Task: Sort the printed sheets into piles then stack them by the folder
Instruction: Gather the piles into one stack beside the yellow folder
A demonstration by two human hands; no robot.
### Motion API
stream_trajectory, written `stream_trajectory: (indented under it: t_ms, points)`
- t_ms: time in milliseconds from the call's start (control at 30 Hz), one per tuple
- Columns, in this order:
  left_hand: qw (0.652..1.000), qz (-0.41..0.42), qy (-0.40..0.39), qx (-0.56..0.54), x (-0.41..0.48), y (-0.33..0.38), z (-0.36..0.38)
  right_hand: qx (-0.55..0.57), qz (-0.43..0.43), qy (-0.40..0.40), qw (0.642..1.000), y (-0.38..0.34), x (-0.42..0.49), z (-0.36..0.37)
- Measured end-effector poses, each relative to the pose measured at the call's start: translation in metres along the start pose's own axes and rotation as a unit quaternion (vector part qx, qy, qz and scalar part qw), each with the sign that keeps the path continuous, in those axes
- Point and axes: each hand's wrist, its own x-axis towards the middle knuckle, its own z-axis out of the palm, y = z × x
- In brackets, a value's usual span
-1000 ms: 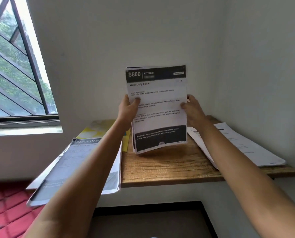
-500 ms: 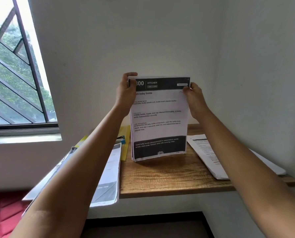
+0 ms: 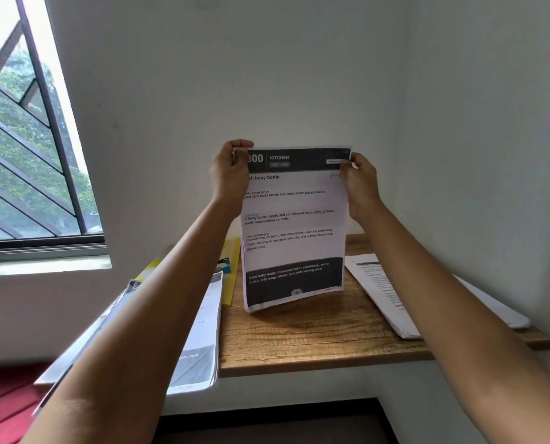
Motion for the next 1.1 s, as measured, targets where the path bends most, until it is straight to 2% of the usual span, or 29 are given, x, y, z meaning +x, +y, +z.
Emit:
stream_trajectory:
  t_ms: [67, 100, 167, 200, 233, 333, 400, 467, 700, 900, 967, 1100]
  points:
    - [1.000, -0.012, 0.004, -0.007, -0.001, 0.000, 0.000, -0.107, -0.071, 0.037, 0.991, 0.002, -0.003, 0.003]
    - [1.000, -0.017, 0.005, -0.010, -0.002, 0.000, 0.000, -0.197, -0.147, 0.076, 0.966, 0.004, -0.004, 0.006]
    - [1.000, -0.017, 0.010, -0.016, -0.003, 0.000, 0.000, -0.352, -0.326, 0.141, 0.866, 0.008, -0.006, 0.014]
    - [1.000, -0.017, 0.012, -0.019, -0.003, 0.000, 0.000, -0.390, -0.393, 0.139, 0.821, 0.008, -0.007, 0.020]
    - [0.999, -0.016, 0.013, -0.025, -0.004, 0.001, 0.000, -0.412, -0.440, 0.110, 0.790, 0.007, -0.007, 0.028]
    - [0.999, -0.006, 0.010, -0.050, -0.009, 0.002, 0.002, -0.443, -0.501, -0.009, 0.743, -0.001, -0.011, 0.052]
    - [0.999, -0.002, 0.005, -0.053, -0.011, 0.002, 0.002, -0.479, -0.513, -0.053, 0.711, -0.002, -0.012, 0.064]
    - [0.998, -0.002, 0.000, -0.055, -0.012, 0.002, 0.001, -0.501, -0.512, -0.070, 0.694, -0.005, -0.012, 0.072]
    - [0.998, -0.007, 0.011, -0.069, -0.011, 0.001, 0.002, -0.518, -0.522, -0.031, 0.677, -0.011, -0.001, 0.068]
    - [0.995, -0.024, -0.007, -0.096, -0.008, -0.001, -0.002, -0.554, -0.447, -0.005, 0.702, -0.006, 0.022, 0.015]
    - [0.994, -0.030, -0.014, -0.106, -0.006, -0.001, -0.002, -0.544, -0.411, 0.010, 0.731, -0.002, 0.030, 0.000]
    - [0.993, -0.030, -0.016, -0.112, -0.005, -0.001, 0.000, -0.424, -0.348, 0.003, 0.836, 0.004, 0.039, -0.012]
